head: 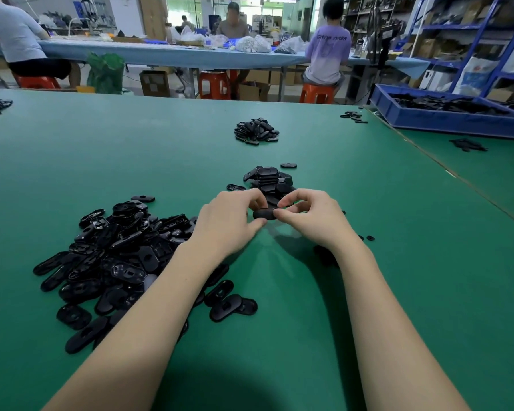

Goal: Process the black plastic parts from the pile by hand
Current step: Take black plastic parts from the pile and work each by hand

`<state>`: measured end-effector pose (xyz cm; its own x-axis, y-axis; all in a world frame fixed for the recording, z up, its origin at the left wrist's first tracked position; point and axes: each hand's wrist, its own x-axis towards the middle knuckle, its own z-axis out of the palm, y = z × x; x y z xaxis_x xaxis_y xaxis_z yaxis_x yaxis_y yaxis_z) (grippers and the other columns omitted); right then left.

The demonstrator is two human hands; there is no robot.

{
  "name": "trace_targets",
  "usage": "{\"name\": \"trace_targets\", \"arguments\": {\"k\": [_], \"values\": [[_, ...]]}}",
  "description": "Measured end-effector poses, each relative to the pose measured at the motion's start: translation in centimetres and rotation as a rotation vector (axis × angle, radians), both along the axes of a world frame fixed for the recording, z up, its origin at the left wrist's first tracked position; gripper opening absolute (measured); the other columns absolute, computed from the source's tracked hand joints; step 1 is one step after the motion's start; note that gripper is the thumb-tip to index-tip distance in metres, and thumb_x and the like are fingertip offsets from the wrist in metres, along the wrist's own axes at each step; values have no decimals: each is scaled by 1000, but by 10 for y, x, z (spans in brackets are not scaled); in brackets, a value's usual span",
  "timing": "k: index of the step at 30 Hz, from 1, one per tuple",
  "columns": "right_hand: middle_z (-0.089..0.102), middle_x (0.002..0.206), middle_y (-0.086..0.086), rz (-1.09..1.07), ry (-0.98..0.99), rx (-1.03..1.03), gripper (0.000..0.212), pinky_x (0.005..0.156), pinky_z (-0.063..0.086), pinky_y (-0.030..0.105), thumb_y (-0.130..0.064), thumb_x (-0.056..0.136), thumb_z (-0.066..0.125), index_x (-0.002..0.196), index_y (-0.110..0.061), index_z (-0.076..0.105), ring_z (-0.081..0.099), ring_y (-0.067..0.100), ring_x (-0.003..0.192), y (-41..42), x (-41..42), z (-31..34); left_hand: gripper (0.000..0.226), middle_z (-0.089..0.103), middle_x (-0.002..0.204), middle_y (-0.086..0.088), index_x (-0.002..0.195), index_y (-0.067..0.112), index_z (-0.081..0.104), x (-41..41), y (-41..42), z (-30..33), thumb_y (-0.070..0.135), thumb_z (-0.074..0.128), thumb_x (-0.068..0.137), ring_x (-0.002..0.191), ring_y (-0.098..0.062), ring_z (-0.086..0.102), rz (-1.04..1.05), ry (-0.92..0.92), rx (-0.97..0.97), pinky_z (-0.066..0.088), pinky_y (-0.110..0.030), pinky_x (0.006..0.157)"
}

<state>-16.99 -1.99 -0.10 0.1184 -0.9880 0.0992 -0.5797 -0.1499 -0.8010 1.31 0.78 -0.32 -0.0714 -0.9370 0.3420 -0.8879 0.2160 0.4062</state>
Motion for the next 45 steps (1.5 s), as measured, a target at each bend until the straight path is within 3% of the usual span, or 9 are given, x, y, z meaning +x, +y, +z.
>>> {"name": "trace_targets", "arguments": {"k": [4,9,17,24,29,34,36,40,45], "values": [[71,85,-21,-74,286,-42,3,70,43,27,-37,85,69,87,-35,67,63,8,86,1,-1,2,17,62,106,11,105,38,69,10,-14,3,37,69,88,95,-18,60,110,-42,-31,40,-30,72],[69,111,-5,-26,439,-111,13,94,50,38,-33,88,63,99,-31,70,60,23,109,8,24,-4,22,68,113,6,110,34,68,16,-57,16,29,69,89,109,-23,61,214,-54,44,46,-33,84],[66,116,-2,-77,385,-114,16,90,49,35,-32,89,63,102,-29,71,57,25,113,6,24,-10,10,68,113,1,95,30,60,13,-92,8,26,67,89,106,-25,61,234,-9,200,43,-30,82],[69,111,-6,-41,318,-81,9,89,52,35,-30,89,63,96,-29,69,61,20,107,7,22,-7,5,70,104,5,95,30,66,23,-69,10,26,62,93,98,-20,63,147,155,145,48,-29,89],[71,103,-8,-4,283,-125,8,88,54,36,-27,89,63,93,-28,70,64,18,95,10,28,-4,18,66,87,10,86,32,69,36,-37,6,26,55,95,90,-17,62,112,152,181,42,-25,76],[68,103,-8,150,353,-199,16,87,51,34,-25,91,62,102,-29,73,59,19,106,15,51,-8,29,74,95,3,86,31,70,39,-25,9,18,46,94,88,-20,66,138,171,223,54,-35,87],[64,110,-4,217,432,-263,25,91,47,35,-28,95,61,117,-33,71,52,21,112,18,65,-11,30,74,95,3,88,30,71,40,-24,14,19,43,95,84,-18,66,142,207,210,56,-34,81],[58,123,0,261,568,-346,38,99,43,40,-35,100,55,137,-42,60,46,24,119,21,82,-17,30,73,95,8,92,26,73,49,-21,19,24,43,99,74,-8,61,149,357,168,46,-19,54],[60,119,-2,233,572,-366,32,95,44,39,-42,98,58,129,-44,65,49,24,116,20,82,-18,33,74,98,5,94,22,73,52,-17,17,28,42,101,82,-8,62,123,383,223,43,-21,70]]}}
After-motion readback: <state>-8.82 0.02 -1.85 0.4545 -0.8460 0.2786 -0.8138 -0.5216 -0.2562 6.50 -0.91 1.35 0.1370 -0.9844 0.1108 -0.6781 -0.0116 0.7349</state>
